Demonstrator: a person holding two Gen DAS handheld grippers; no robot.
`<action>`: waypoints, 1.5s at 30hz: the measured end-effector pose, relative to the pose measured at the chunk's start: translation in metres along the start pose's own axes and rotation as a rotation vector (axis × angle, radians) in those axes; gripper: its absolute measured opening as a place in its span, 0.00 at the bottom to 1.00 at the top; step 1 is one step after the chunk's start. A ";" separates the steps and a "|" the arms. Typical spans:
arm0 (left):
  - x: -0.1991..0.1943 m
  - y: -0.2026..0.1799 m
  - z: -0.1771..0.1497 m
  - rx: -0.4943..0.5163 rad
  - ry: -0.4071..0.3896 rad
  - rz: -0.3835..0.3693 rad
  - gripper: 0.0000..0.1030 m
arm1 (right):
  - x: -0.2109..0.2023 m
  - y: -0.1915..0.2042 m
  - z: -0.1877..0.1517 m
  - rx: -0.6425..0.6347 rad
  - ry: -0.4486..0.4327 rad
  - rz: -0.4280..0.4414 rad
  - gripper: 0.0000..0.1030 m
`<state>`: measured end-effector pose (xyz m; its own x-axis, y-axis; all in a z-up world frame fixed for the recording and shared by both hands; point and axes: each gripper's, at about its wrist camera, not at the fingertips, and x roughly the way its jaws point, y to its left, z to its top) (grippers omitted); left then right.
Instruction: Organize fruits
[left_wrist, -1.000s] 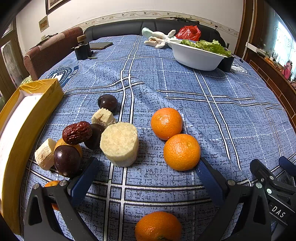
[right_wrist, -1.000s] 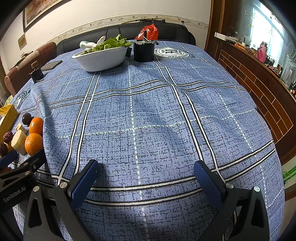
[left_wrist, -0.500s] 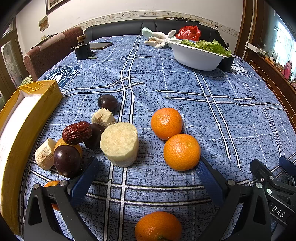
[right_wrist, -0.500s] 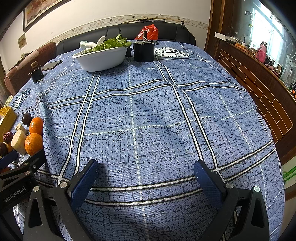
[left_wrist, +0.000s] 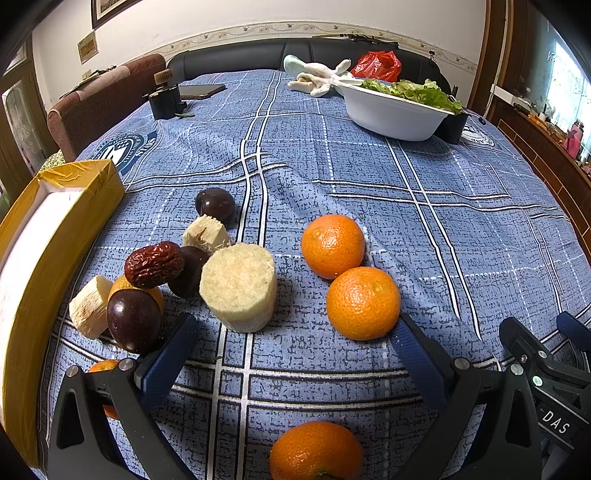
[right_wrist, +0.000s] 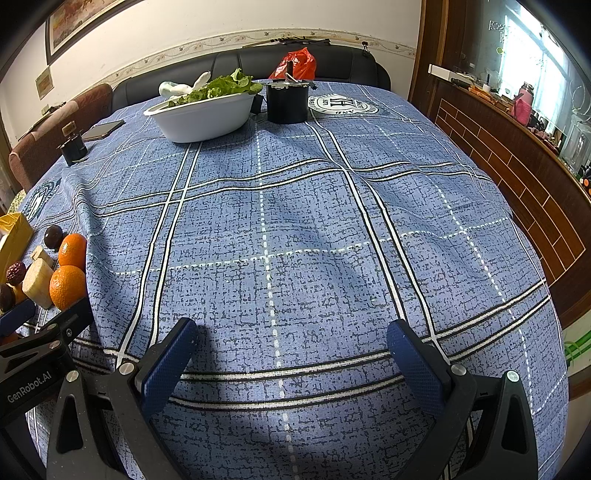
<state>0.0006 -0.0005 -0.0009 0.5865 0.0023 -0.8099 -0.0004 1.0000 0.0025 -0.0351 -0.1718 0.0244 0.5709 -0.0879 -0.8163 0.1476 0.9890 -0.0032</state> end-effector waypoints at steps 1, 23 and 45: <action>0.000 0.000 0.000 0.000 0.000 0.000 1.00 | 0.000 0.000 0.000 0.000 0.000 0.000 1.00; -0.021 -0.004 -0.017 0.104 0.083 -0.098 0.92 | 0.001 0.000 0.000 0.002 0.000 -0.002 1.00; -0.378 0.219 0.003 -0.050 -0.687 -0.109 0.84 | -0.024 0.009 0.001 0.049 0.064 -0.020 0.71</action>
<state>-0.2190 0.2177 0.3079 0.9649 -0.0827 -0.2493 0.0599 0.9934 -0.0979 -0.0469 -0.1604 0.0447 0.5149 -0.0981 -0.8516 0.1984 0.9801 0.0071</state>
